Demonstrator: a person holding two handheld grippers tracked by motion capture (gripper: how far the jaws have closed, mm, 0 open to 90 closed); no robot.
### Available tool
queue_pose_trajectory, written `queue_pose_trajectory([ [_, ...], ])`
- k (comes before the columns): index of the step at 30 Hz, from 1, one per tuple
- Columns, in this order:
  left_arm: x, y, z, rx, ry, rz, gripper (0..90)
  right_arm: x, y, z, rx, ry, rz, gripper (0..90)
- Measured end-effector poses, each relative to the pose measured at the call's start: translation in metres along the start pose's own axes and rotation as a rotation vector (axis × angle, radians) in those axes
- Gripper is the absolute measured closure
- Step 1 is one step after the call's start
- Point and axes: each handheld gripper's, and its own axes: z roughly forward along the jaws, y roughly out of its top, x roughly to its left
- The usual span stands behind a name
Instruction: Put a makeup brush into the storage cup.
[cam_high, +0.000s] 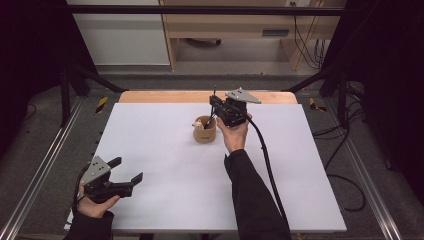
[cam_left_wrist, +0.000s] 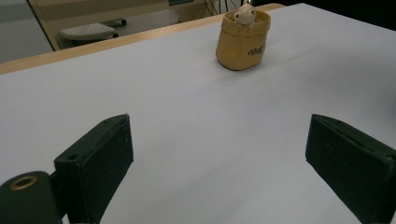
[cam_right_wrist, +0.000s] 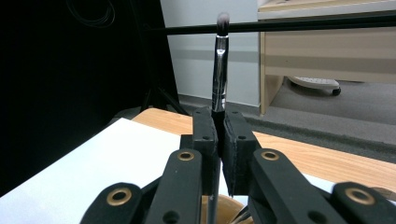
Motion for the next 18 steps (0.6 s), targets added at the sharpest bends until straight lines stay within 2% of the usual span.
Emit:
queue_pose_trajectory([
  [18,-0.001,0.0,0.0,-0.003,-0.004,0.002,7.1,-0.003,-0.016,0.025,0.047,-0.035,0.012,85.4],
])
